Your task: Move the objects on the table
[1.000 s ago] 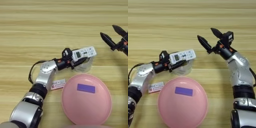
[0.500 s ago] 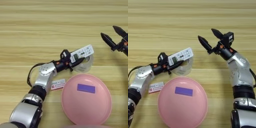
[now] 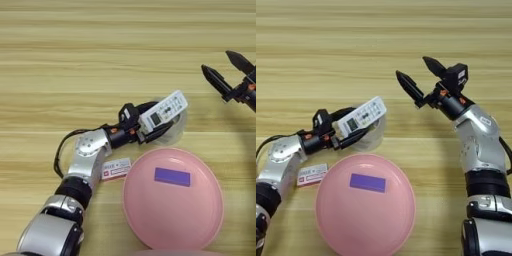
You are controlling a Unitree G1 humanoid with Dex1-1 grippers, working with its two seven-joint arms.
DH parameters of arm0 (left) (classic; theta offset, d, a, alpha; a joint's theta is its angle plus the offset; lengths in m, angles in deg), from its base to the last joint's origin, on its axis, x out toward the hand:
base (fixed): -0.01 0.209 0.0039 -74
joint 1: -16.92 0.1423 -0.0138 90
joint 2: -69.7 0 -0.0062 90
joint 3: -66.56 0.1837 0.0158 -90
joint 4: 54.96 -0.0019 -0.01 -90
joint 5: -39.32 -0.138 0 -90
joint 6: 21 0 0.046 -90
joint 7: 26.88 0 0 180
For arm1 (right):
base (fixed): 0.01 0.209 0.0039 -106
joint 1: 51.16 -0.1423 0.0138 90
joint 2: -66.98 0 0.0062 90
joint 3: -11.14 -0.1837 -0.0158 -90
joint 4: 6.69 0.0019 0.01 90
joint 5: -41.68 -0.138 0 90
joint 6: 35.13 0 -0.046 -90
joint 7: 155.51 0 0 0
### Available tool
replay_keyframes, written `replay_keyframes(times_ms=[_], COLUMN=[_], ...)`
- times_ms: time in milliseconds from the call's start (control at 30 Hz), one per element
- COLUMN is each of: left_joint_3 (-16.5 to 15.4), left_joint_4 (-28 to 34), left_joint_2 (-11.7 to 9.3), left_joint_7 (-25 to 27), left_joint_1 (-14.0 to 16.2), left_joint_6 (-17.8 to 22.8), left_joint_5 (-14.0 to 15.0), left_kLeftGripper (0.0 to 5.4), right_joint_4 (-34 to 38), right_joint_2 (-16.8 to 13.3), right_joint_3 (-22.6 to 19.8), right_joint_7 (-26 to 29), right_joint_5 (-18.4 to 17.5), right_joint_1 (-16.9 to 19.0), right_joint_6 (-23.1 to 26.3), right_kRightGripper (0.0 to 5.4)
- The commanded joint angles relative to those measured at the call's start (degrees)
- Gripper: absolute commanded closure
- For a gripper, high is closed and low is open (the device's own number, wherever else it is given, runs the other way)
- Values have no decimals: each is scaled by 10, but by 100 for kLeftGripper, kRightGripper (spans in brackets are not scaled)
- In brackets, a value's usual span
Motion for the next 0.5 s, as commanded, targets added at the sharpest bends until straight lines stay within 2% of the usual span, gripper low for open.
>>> replay_keyframes(times_ms=[33,500], left_joint_3=[-2,-5], left_joint_4=[28,51], left_joint_2=[3,4], left_joint_7=[18,25], left_joint_1=[10,17], left_joint_6=[-2,4], left_joint_5=[17,32], left_kLeftGripper=[123,2], right_joint_4=[-2,-3], right_joint_2=[2,3], right_joint_3=[-1,-1], right_joint_7=[4,4], right_joint_5=[1,1], right_joint_1=[-11,-10], right_joint_6=[-3,-3], right_kRightGripper=[0,0])
